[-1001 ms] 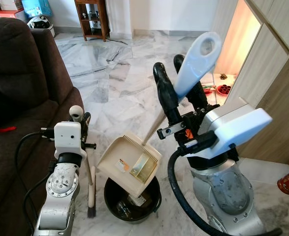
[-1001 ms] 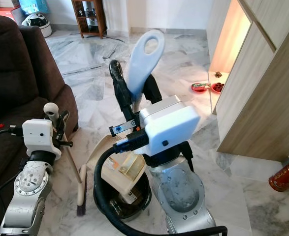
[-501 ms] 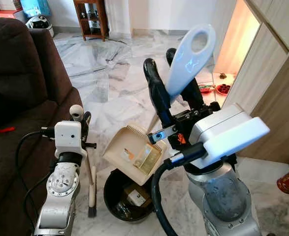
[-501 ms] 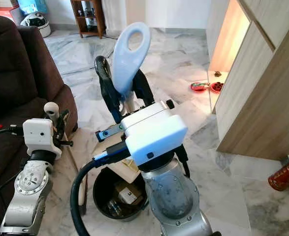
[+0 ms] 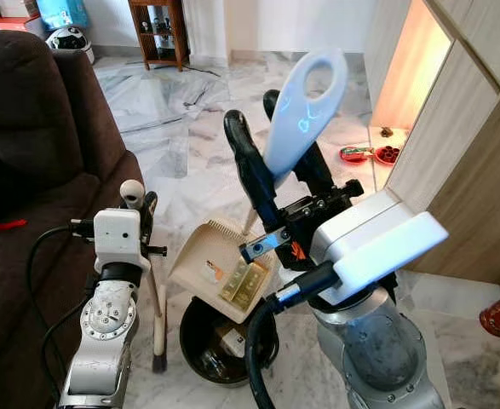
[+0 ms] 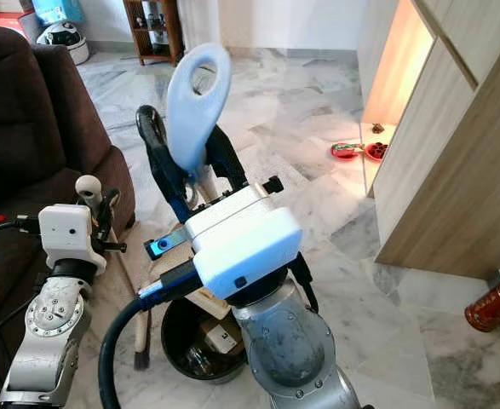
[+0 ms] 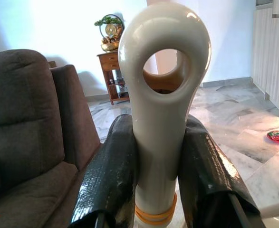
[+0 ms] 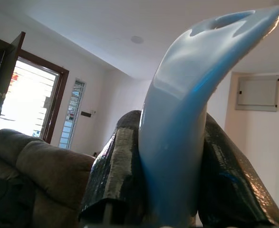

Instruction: Sweep floor

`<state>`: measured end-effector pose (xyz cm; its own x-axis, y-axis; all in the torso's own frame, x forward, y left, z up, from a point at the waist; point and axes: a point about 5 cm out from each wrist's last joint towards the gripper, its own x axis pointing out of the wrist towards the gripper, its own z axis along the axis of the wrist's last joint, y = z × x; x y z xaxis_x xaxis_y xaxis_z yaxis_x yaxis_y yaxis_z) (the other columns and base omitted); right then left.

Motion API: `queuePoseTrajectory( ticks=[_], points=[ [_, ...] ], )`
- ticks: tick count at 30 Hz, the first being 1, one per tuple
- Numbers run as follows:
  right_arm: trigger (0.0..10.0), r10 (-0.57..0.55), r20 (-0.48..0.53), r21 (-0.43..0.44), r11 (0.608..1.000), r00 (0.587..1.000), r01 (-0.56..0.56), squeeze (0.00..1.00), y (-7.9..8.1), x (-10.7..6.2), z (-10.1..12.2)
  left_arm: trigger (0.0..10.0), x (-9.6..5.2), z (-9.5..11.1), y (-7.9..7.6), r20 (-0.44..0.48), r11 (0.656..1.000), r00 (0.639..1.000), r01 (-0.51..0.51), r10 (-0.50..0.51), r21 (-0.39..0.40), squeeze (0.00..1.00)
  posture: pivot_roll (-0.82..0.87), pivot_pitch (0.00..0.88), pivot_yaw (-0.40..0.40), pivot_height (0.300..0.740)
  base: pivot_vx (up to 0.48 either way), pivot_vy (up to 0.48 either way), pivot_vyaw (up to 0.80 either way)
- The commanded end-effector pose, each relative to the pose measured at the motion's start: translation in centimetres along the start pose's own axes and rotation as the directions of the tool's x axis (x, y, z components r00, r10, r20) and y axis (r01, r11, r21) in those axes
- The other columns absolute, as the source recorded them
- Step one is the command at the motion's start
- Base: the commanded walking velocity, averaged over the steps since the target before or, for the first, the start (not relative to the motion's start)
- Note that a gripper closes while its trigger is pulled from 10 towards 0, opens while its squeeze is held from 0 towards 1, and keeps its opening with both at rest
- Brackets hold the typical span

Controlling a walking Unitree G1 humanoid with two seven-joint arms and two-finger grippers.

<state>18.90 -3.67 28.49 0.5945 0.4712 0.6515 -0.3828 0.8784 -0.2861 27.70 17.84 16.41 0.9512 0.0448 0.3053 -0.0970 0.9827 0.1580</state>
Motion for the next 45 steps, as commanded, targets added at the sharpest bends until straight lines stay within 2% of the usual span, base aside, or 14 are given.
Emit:
queuePoseTrajectory(
  ticks=[1,4,18,24,31,33,34,35,36,38,40,42,45],
  points=[
    [10.0,0.013,0.13,-0.04,0.999,0.991,-0.008,0.0,0.0,0.0,2.2,10.0,0.4,0.7,0.4,0.048,1.0,0.999,-0.014,0.012,0.024,0.0,0.0,0.085,0.047,0.74,0.0,0.0,0.0],
    [10.0,0.002,0.102,0.0,1.0,0.995,-0.002,0.0,0.2,-0.2,1.9,10.0,0.3,0.7,0.4,0.047,1.0,0.999,-0.015,0.014,0.023,0.0,0.0,0.086,0.045,0.74,0.0,0.0,0.0],
    [10.0,-0.016,0.068,0.038,0.999,0.998,0.014,0.0,0.0,0.0,1.4,10.0,0.3,0.7,0.3,0.048,1.0,0.999,-0.019,0.017,0.022,0.0,0.0,0.09,0.041,0.74,0.0,0.0,0.0],
    [10.0,-0.033,0.091,-0.048,0.998,0.995,0.038,0.0,-0.6,0.1,1.4,10.0,0.3,0.6,0.2,0.048,1.0,0.999,-0.014,0.013,0.022,0.0,0.0,0.087,0.04,0.74,0.0,0.0,0.0],
    [10.0,-0.061,0.077,-0.044,0.997,0.995,0.064,0.0,-0.9,0.1,1.2,10.0,0.3,0.6,0.2,0.047,1.0,0.999,-0.014,0.013,0.021,0.0,0.0,0.083,0.039,0.74,0.0,0.0,0.0],
    [10.0,-0.07,0.064,-0.073,0.995,0.995,0.075,0.0,-1.1,0.1,0.9,10.0,0.3,0.6,0.2,0.046,1.0,0.999,-0.013,0.012,0.021,0.0,0.0,0.08,0.04,0.74,0.0,0.0,0.0],
    [10.0,-0.102,0.049,-0.11,0.988,0.994,0.106,0.0,-1.6,0.0,0.5,10.0,0.3,0.5,0.1,0.046,1.0,0.999,-0.012,0.011,0.02,0.0,0.0,0.08,0.04,0.74,0.0,0.0,0.0],
    [10.0,-0.187,0.012,-0.222,0.957,0.982,0.185,0.0,-3.2,-0.1,-0.7,10.0,0.3,0.5,-0.1,0.041,1.0,0.999,-0.003,0.002,0.016,0.0,-0.01,0.077,0.041,0.74,0.0,0.0,0.0],
    [10.0,-0.187,0.012,-0.222,0.957,0.982,0.185,0.0,-3.2,-0.1,-0.7,10.0,0.3,0.5,-0.1,0.041,1.0,0.999,-0.003,0.002,0.016,0.0,-0.01,0.077,0.041,0.74,0.0,0.0,0.0],
    [10.0,-0.246,0.007,-0.297,0.925,0.969,0.237,0.0,-4.8,-0.3,-1.5,10.0,0.2,0.4,-0.3,0.039,1.0,0.999,0.007,-0.008,0.007,0.0,-0.01,0.076,0.041,0.74,0.0,0.0,0.0],
    [10.0,-0.289,0.004,-0.337,0.901,0.957,0.273,0.0,-6.2,-0.5,-2.0,10.0,0.1,0.4,-0.5,0.038,1.0,0.999,0.013,-0.014,0.003,0.0,-0.01,0.069,0.045,0.74,0.0,0.0,0.0],
    [10.0,-0.339,-0.023,-0.425,0.855,0.941,0.298,0.0,-8.1,-1.3,-3.2,10.0,0.0,0.4,-0.5,0.034,1.0,0.999,0.021,-0.021,0.0,0.0,-0.01,0.065,0.044,0.74,0.0,0.0,0.0],
    [10.0,-0.372,-0.044,-0.443,0.839,0.927,0.316,0.0,-9.0,-1.8,-3.9,10.0,-0.1,0.4,-0.5,0.033,1.0,0.999,0.022,-0.022,-0.004,0.0,-0.01,0.064,0.043,0.74,0.0,0.0,0.0]
  ],
)
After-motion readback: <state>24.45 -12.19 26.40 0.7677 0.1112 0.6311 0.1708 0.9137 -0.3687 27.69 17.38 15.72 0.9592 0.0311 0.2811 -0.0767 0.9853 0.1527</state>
